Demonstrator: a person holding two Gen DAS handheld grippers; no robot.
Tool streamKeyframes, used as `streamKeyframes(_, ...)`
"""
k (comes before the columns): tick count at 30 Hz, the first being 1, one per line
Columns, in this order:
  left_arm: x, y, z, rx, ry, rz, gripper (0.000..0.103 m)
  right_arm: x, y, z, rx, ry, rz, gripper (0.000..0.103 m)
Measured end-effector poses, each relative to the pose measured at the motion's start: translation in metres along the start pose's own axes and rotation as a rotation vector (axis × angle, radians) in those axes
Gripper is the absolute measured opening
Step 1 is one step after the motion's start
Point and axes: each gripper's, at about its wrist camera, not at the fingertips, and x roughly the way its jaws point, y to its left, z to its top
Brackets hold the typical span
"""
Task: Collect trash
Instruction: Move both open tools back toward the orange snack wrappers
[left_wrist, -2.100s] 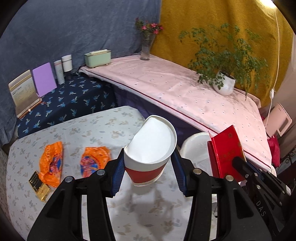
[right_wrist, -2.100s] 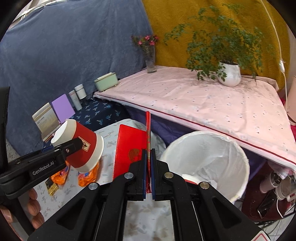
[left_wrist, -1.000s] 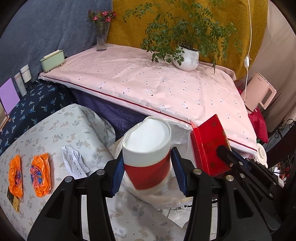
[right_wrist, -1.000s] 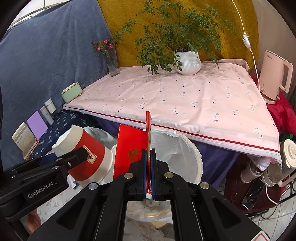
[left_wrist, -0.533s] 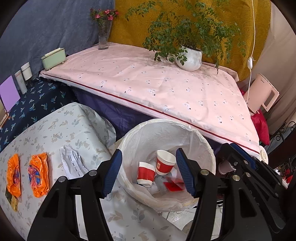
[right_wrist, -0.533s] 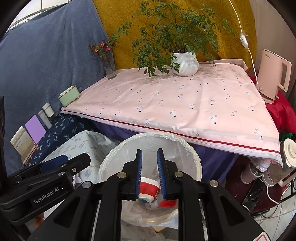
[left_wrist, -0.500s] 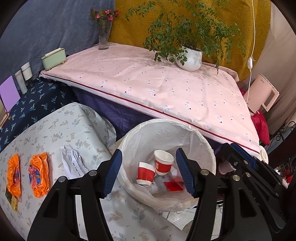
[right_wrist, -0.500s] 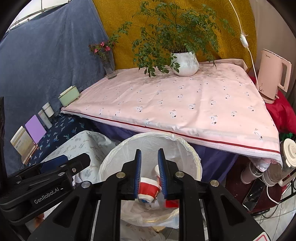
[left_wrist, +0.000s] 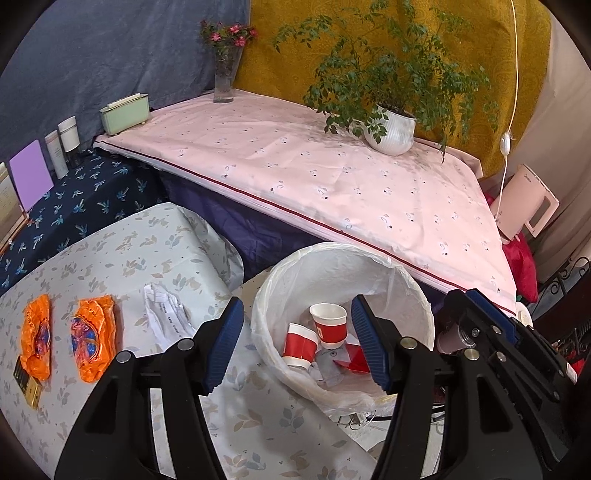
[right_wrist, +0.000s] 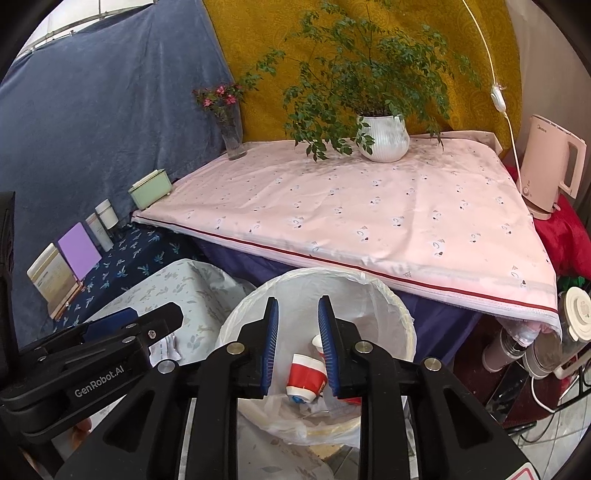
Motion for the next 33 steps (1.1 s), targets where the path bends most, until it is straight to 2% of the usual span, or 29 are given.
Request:
streamKeyframes(3,-0.007,0.008,-0.001,-0.015,-0.014,0.011,0.063,-0.005,0.009,0.000,-0.010,-0.011,0.005,0.029)
streamKeyframes(14,-0.031,0.045,-0.005,-0.071,-0.044,0.043,0.063,-0.017,0.048,-0.002,-0.066,-0.022,0.041,0.030)
streamKeyframes(19,-0.040,0.070,-0.011,-0.118,-0.049,0.069,0.068,-0.018,0.067,-0.005,-0.096,-0.015,0.063,0.030)
streamKeyframes(24,-0.050,0.102,-0.021,-0.176,-0.060,0.122,0.077,-0.017,0.089,-0.010,-0.122,-0.005,0.088,0.030)
streamKeyframes(33,-0.060,0.175,-0.050,-0.289,-0.044,0.236,0.079,-0.008,0.134,-0.027,-0.175,0.035,0.140,0.030)
